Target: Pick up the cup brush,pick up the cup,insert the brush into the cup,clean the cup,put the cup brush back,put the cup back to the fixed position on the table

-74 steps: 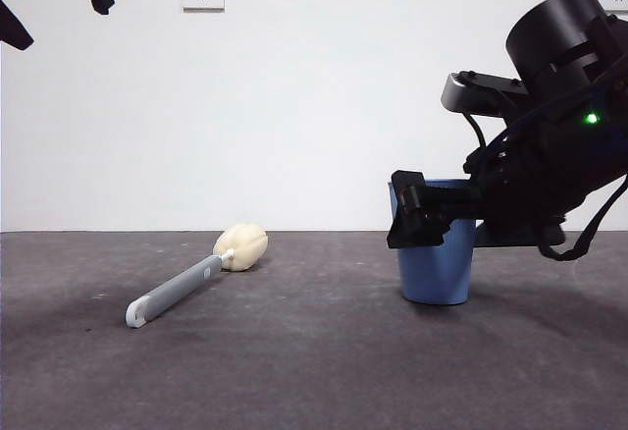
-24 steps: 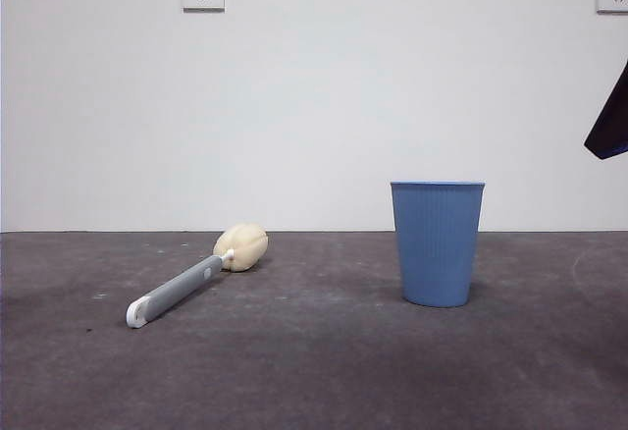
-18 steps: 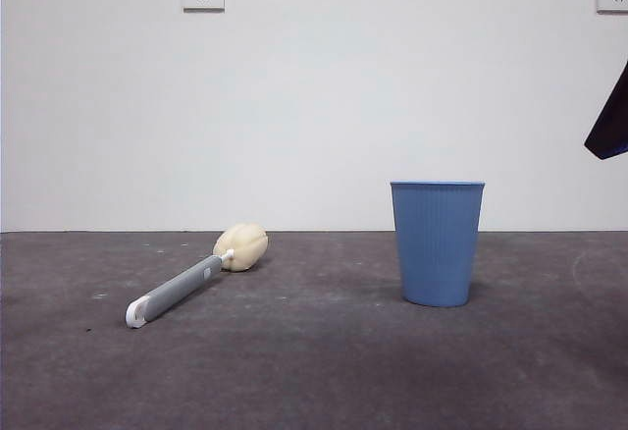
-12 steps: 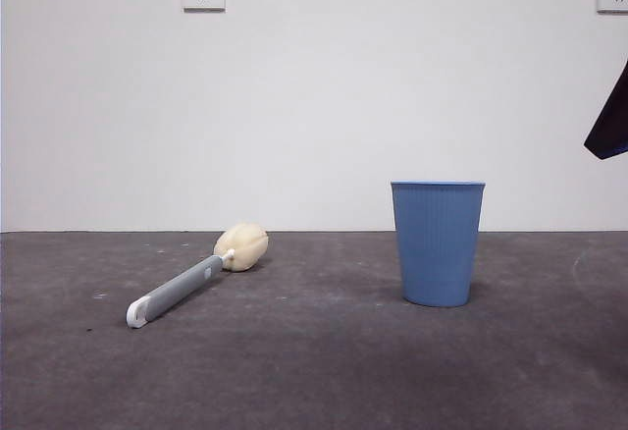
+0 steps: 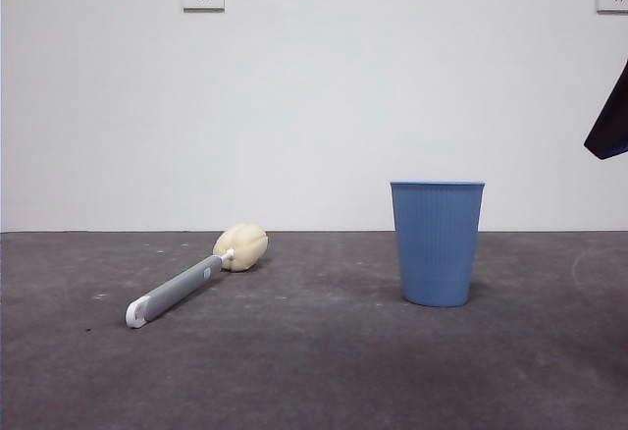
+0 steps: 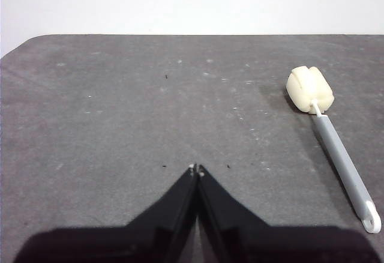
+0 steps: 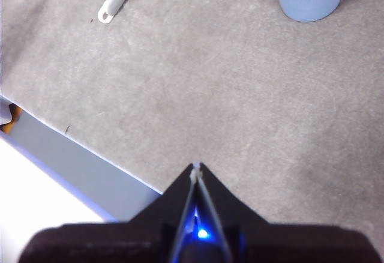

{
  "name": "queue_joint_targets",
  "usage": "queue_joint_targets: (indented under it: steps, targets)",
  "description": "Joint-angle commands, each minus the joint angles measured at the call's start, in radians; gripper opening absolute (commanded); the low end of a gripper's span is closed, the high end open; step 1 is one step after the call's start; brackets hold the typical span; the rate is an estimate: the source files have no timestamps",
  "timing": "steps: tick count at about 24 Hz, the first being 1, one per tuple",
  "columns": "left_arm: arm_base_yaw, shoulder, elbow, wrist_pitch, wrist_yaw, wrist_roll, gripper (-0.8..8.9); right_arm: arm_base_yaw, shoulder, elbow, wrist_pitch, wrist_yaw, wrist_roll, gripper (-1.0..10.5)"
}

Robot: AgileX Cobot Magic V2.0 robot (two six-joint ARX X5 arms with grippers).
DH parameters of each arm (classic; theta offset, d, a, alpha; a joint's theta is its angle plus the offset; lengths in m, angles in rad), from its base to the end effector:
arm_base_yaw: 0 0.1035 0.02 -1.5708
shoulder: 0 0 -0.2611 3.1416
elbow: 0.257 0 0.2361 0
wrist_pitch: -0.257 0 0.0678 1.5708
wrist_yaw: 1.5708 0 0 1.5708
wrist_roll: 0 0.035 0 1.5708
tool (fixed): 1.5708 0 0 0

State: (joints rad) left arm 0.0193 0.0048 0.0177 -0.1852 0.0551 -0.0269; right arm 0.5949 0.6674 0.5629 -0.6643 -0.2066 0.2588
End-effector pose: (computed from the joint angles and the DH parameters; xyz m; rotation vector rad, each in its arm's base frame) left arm 0.0877 -0.0002 0.1501 -0.0332 0.1727 -0.0334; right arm 0.0967 0.0741 0.2300 0.0807 0.8651 0.6540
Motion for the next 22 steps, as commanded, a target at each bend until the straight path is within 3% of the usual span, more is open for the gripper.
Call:
queue_joint_targets:
  steps: [1,5,8,10,17,22]
  targets:
    - [0.003,-0.003,-0.012,-0.002,0.0,-0.006,-0.03,0.001,-0.001,0.003,0.003,0.003,0.01,0.0]
    - [0.003,-0.003,-0.012,-0.002,0.0,-0.006,-0.03,0.001,-0.001,0.003,0.004,0.005,-0.003,0.0]
    - [0.003,-0.003,-0.012,-0.002,0.0,-0.006,-0.03,-0.024,-0.055,0.002,0.064,0.097,-0.167,0.0]
    - [0.003,-0.003,-0.012,-0.002,0.0,-0.006,-0.03,-0.091,-0.099,-0.021,0.168,0.1,-0.262,0.0]
    - [0.003,-0.003,-0.012,-0.002,0.0,-0.006,-0.03,-0.461,-0.365,-0.292,0.488,0.101,-0.268,0.0]
    - [0.003,-0.003,-0.012,-0.002,0.0,-0.006,-0.03,-0.549,-0.522,-0.438,0.535,0.101,-0.256,0.0]
